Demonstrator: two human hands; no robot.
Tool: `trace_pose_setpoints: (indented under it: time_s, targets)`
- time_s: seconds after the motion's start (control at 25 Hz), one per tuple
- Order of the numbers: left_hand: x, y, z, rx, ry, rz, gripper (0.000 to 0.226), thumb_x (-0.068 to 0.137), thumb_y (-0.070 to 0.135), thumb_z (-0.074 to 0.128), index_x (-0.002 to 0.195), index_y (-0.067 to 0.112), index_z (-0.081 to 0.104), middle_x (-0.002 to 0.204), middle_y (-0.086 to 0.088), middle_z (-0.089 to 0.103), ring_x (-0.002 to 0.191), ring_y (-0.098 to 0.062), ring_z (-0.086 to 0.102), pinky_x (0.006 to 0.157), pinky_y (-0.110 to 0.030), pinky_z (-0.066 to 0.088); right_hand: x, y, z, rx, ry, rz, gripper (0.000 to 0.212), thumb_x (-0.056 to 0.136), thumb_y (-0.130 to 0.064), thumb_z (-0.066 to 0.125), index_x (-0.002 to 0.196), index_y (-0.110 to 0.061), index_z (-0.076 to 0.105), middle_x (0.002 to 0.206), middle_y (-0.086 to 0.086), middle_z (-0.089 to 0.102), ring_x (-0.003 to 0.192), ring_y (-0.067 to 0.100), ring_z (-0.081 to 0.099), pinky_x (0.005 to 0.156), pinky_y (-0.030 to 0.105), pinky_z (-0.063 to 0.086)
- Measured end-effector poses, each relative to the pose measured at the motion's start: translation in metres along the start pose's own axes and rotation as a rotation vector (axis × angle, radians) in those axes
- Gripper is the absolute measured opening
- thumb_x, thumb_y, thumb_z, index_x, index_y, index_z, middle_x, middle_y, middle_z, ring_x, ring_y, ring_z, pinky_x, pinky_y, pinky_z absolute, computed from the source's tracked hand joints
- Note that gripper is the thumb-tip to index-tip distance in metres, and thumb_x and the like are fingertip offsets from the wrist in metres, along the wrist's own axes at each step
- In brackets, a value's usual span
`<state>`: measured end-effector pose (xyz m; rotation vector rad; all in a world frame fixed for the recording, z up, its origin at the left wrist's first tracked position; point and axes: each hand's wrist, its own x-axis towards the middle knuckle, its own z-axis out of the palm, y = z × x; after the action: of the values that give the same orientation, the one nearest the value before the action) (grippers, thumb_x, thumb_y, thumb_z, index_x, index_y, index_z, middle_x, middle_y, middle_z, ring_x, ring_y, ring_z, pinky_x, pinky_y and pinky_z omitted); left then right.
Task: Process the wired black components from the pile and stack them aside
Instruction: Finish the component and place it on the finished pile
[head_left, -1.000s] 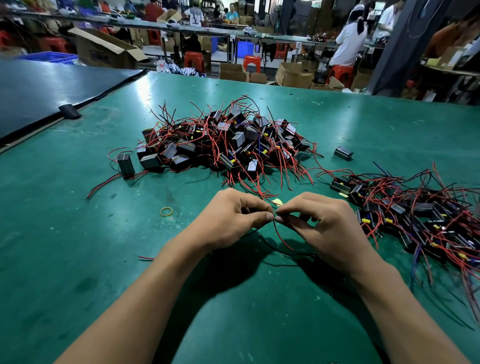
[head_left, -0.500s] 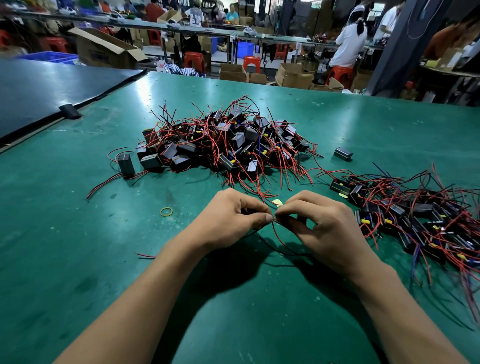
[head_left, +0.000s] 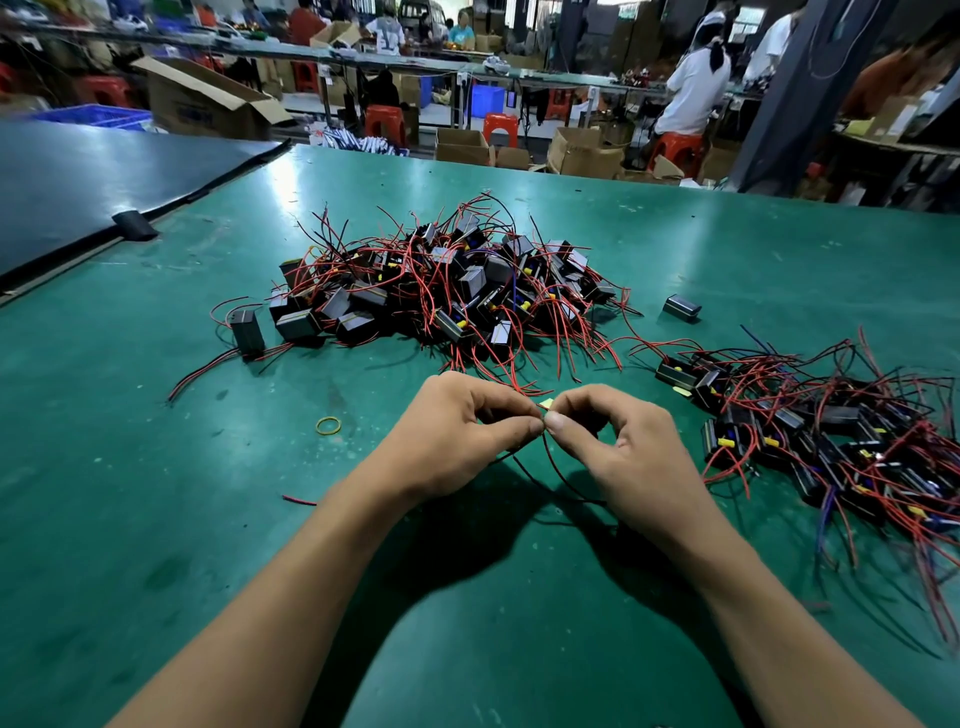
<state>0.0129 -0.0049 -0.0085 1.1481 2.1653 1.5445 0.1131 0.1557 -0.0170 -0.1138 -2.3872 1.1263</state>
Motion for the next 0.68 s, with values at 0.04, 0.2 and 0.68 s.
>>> trace_pose_setpoints:
  time_s: [0.04, 0.2, 0.68]
  targets:
    - [0.0, 0.0, 0.001, 0.042, 0.024, 0.034, 0.008, 0.086, 0.011, 0.072, 0.086, 0.016, 0.079, 0.063, 0.009, 0.067, 0.06, -0.001, 0.051, 0.058, -0.018, 0.045, 0.001, -0.001, 0.001, 0.095, -0.044, 0.105, 0.013, 0.091, -0.015, 0.07, 0.079, -0.018, 0.07, 0.068, -0.012, 0.061, 0.062, 0.002, 0.05, 0.062, 0.019, 0.041]
    - [0.0, -0.001, 0.007, 0.107, 0.06, 0.062, 0.007, 0.087, 0.014, 0.071, 0.087, 0.016, 0.078, 0.074, 0.001, 0.073, 0.067, -0.015, 0.061, 0.069, -0.027, 0.049, 0.006, 0.002, -0.004, 0.384, -0.13, 0.375, 0.013, 0.092, -0.015, 0.068, 0.08, -0.011, 0.072, 0.064, -0.008, 0.061, 0.061, 0.005, 0.05, 0.062, 0.017, 0.042]
    - [-0.002, 0.001, 0.0, 0.36, 0.052, 0.055, 0.02, 0.071, 0.019, 0.059, 0.085, 0.026, 0.072, 0.081, 0.015, 0.067, 0.074, -0.006, 0.06, 0.069, -0.019, 0.048, -0.001, -0.004, -0.015, -0.051, -0.163, 0.061, 0.015, 0.079, -0.036, 0.081, 0.082, -0.026, 0.071, 0.071, -0.009, 0.067, 0.063, 0.007, 0.057, 0.063, 0.027, 0.048]
